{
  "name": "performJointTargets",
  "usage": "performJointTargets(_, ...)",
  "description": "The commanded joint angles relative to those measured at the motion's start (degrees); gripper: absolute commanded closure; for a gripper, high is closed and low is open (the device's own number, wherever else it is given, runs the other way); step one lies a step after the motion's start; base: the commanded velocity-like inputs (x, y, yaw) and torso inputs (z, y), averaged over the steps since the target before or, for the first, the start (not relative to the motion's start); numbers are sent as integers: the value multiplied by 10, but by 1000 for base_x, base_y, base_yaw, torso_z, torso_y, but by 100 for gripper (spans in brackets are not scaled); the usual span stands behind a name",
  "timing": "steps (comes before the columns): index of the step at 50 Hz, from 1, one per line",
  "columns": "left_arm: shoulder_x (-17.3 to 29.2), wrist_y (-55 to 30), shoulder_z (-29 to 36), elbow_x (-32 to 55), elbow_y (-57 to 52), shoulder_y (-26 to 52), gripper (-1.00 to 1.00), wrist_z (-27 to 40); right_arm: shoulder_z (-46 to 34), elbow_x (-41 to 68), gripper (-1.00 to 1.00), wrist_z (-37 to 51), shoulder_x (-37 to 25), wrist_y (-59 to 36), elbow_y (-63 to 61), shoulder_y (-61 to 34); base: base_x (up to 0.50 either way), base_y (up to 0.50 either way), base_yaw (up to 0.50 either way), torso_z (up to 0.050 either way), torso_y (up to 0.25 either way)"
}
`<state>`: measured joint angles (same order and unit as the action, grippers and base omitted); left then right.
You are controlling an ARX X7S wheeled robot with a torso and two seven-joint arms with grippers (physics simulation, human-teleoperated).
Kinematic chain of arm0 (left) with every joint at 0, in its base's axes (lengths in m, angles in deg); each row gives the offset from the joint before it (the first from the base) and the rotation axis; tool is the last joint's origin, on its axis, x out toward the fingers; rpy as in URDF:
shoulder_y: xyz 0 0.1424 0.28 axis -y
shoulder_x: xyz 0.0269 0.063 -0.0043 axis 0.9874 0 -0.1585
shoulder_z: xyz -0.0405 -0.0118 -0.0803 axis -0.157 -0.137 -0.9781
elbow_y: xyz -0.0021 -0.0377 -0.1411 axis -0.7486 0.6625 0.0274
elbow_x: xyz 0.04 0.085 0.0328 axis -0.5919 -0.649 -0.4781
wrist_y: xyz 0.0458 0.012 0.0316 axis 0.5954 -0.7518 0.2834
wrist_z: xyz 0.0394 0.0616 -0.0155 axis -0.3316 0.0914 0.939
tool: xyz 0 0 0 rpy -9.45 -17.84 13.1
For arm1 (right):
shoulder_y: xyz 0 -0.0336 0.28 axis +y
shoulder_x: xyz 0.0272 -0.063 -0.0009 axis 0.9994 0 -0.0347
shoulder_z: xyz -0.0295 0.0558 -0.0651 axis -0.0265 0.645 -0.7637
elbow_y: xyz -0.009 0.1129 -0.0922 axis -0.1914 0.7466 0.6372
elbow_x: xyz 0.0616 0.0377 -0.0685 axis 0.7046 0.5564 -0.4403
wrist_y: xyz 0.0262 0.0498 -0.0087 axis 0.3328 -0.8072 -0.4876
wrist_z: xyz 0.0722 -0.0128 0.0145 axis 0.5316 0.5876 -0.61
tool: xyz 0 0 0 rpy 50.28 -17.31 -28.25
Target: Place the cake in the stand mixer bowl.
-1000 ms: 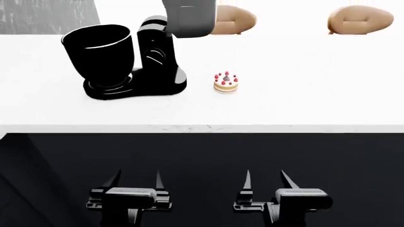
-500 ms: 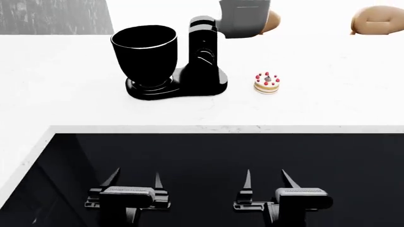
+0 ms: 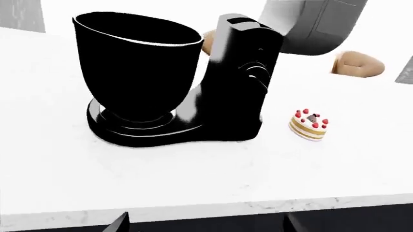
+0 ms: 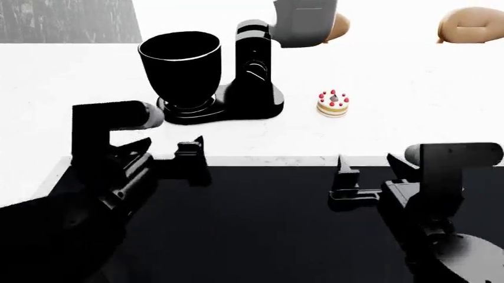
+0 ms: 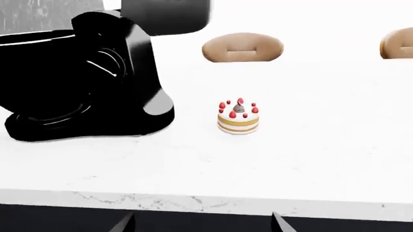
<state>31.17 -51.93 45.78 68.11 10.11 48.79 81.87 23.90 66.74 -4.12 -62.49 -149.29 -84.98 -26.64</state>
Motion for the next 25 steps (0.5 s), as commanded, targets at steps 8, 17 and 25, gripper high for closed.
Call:
performJointTargets(8, 224, -97, 216, 498, 110, 274, -100, 283, 16, 352, -100, 96, -167, -152, 56, -178, 0, 0, 0, 0, 0)
performJointTargets(17, 269, -119, 126, 498, 98, 261, -100, 235, 21, 372, -100, 79, -230, -130, 80, -188, 0, 0, 0, 0, 0)
performJointTargets(25, 301, -123, 53, 488, 85, 209, -100, 213, 20, 271, -100, -17, -248, -97, 39, -153, 0, 0, 0, 0, 0)
